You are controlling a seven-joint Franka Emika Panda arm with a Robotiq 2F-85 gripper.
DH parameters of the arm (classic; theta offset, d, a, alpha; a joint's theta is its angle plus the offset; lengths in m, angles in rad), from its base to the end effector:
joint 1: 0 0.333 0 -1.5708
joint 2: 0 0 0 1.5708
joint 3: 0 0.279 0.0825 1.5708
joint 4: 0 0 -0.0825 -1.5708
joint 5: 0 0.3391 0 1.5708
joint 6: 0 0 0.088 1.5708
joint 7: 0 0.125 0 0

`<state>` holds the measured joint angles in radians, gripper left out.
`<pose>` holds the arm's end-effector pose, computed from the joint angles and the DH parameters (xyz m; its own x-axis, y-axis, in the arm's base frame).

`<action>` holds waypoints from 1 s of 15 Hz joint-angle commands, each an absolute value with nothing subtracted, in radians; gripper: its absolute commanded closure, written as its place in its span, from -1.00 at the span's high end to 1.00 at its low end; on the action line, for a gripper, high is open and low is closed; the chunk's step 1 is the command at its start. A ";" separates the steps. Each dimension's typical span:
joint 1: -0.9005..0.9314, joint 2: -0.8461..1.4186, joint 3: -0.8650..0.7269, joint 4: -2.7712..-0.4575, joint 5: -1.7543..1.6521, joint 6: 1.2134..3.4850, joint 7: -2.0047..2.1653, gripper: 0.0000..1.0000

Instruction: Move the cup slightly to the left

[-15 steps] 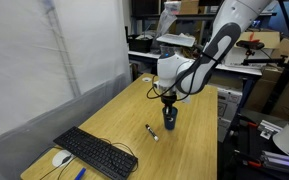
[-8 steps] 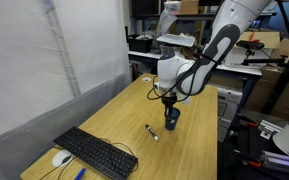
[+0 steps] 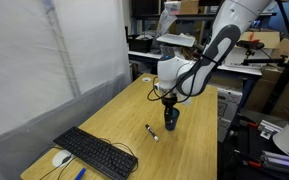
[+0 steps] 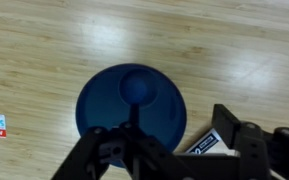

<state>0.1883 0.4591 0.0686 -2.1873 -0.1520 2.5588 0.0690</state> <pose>0.4909 0.1315 0.1557 0.9488 0.3046 -0.0842 0.3091 -0.9498 0.0479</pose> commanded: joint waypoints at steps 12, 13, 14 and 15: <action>0.172 0.146 0.073 -2.299 -0.136 2.391 0.158 1.00; 0.170 0.124 0.074 -2.308 -0.139 2.377 0.167 1.00; 0.166 0.102 0.075 -2.319 -0.139 2.368 0.167 1.00; 0.162 0.080 0.075 -2.331 -0.139 2.356 0.171 1.00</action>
<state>0.1771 0.1500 0.0668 -2.2857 -0.1459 2.3865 0.1528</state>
